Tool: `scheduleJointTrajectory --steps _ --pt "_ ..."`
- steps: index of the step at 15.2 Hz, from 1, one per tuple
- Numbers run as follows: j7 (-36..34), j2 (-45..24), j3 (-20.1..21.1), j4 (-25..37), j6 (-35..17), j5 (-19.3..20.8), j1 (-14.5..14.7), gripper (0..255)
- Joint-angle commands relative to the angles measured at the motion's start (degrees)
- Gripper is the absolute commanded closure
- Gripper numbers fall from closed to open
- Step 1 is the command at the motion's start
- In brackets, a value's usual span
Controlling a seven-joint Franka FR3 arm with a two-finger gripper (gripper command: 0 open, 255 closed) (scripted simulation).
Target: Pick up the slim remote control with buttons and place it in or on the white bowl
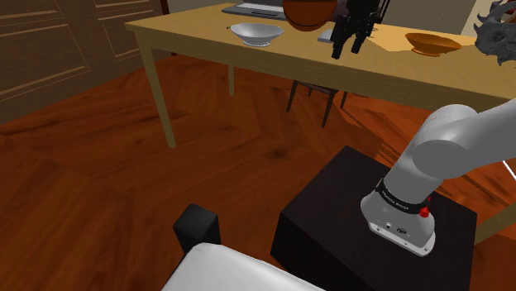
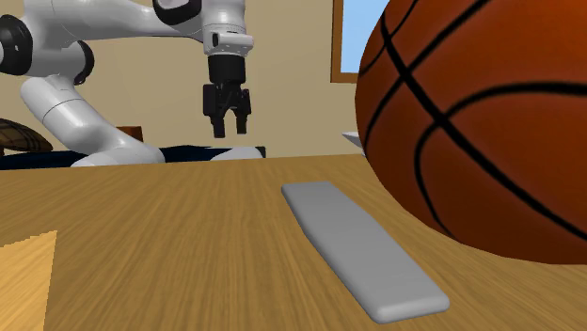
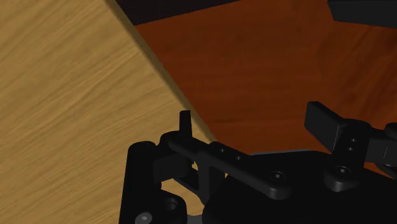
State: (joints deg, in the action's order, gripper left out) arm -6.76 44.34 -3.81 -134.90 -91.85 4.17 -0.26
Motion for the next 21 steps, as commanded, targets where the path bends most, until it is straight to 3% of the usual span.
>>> scheduleJointTrajectory --steps 1,10,21 --pt "0.00 0.00 0.00 0.00 0.00 0.00 0.00 0" --pt "-9.81 -19.55 -2.86 14.66 -4.72 -0.42 -5.30 0" --pt "-19.54 -40.95 -8.69 36.67 -3.75 -3.25 -11.00 0"
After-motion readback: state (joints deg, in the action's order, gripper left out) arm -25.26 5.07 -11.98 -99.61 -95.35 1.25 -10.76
